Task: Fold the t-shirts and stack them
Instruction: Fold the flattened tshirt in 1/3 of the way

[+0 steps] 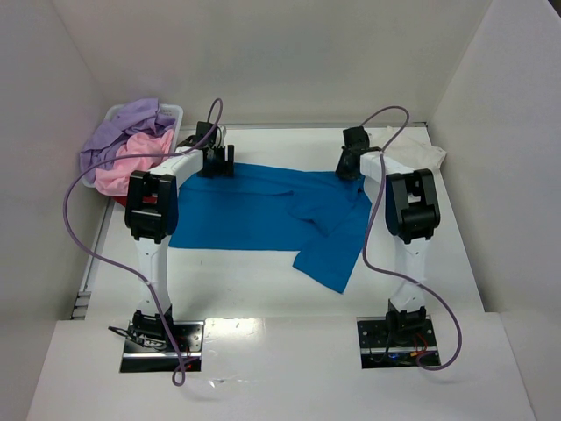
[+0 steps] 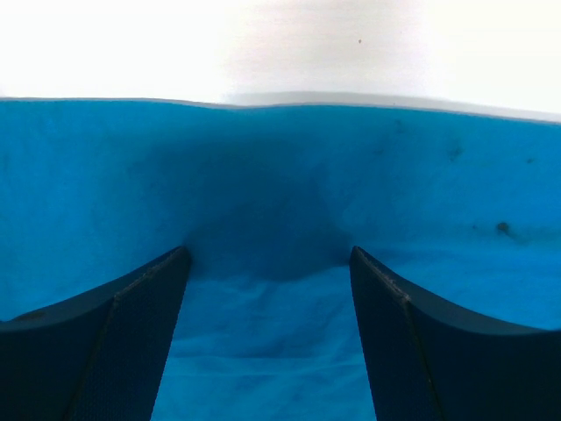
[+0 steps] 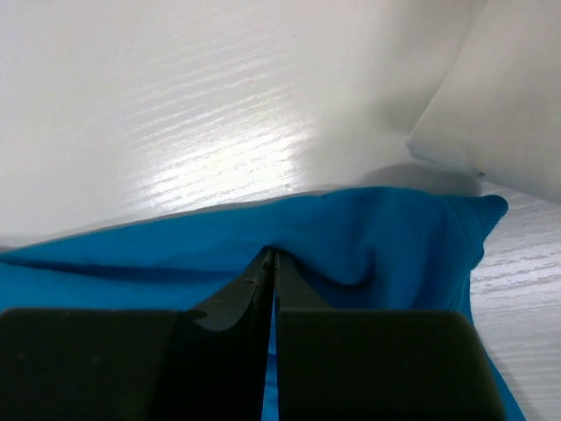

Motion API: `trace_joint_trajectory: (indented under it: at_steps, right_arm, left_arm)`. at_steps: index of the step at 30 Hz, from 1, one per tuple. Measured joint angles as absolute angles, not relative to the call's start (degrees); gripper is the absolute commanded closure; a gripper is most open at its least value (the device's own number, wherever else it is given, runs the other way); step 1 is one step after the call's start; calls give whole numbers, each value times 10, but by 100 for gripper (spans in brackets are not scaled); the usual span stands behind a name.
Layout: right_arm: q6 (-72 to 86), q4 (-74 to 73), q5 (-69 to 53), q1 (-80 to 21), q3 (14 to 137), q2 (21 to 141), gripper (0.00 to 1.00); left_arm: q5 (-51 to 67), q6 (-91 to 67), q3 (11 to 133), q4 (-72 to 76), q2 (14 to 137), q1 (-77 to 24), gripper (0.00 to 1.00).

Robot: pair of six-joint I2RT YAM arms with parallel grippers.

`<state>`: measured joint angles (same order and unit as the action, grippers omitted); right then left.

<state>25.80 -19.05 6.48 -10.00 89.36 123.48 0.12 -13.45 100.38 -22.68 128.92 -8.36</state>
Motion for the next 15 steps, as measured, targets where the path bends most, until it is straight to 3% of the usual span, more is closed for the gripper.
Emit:
trace_joint_trajectory:
  at_steps: [15]
  right_arm:
    - [258,-247,102,-100,1027,1314,94]
  left_arm:
    - [1,-135,1001,-223,1289,-84,18]
